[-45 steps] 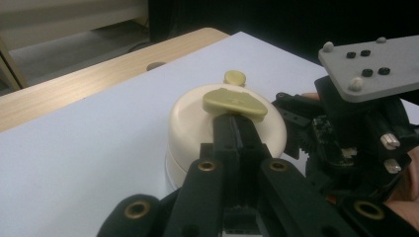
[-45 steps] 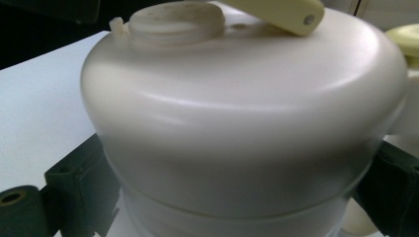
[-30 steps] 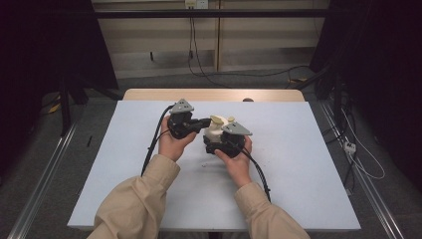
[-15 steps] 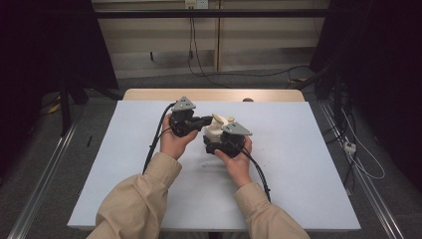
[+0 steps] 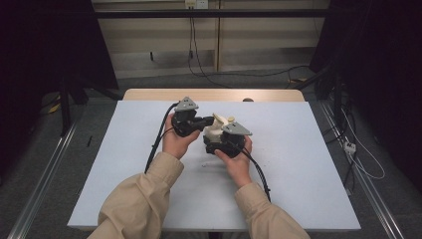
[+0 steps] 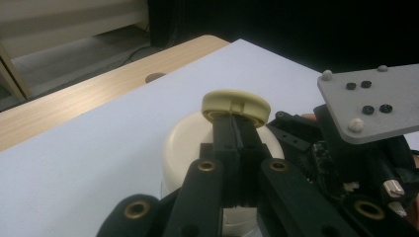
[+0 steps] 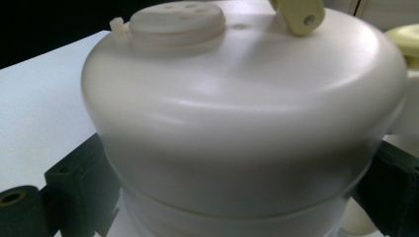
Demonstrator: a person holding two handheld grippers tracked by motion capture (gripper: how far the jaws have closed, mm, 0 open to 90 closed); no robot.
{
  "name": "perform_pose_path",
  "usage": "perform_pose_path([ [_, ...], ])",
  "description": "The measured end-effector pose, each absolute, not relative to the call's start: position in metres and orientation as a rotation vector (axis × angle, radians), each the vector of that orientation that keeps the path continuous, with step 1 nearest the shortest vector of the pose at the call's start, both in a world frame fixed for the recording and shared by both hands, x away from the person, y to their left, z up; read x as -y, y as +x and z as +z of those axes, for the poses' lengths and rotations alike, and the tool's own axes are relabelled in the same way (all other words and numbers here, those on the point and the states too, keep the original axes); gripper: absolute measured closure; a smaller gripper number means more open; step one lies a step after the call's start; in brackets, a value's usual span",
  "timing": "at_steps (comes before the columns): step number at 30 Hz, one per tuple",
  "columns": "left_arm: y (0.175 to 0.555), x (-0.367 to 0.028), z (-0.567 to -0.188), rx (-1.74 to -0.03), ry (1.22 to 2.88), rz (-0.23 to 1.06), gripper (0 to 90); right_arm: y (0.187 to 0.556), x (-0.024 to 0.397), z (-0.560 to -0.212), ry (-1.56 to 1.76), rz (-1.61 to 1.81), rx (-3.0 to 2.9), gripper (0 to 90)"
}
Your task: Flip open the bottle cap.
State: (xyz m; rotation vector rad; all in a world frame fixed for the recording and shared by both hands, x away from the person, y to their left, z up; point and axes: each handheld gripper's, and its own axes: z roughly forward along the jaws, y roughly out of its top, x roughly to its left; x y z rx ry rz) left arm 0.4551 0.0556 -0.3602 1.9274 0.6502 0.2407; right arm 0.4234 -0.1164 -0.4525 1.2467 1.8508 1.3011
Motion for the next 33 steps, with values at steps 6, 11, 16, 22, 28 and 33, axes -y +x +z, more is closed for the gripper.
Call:
perform_pose_path([
  [6,0.4555,-0.0537,-0.3571,-0.652,1.927,0.25,90.0,0.4233,0.1161,-0.4523,1.247,1.299,-1.85,5.0],
  [11,0.4568,-0.0521,-0.3557,-0.645,1.934,0.255,90.0,0.4232,0.1162,-0.4521,1.249,1.297,-1.85,5.0],
  [16,0.4568,-0.0493,-0.357,-0.642,1.936,0.246,90.0,0.4232,0.116,-0.4522,1.251,1.298,-1.848,5.0],
  [22,0.4585,-0.048,-0.3587,-0.64,1.939,0.248,90.0,0.4234,0.116,-0.4519,1.252,1.297,-1.85,5.0],
  [28,0.46,-0.0484,-0.3584,-0.646,1.935,0.246,90.0,0.4234,0.1158,-0.4521,1.254,1.298,-1.847,4.9],
  [33,0.4603,-0.0467,-0.3569,-0.64,1.933,0.246,90.0,0.4232,0.1156,-0.452,1.255,1.297,-1.847,4.9],
])
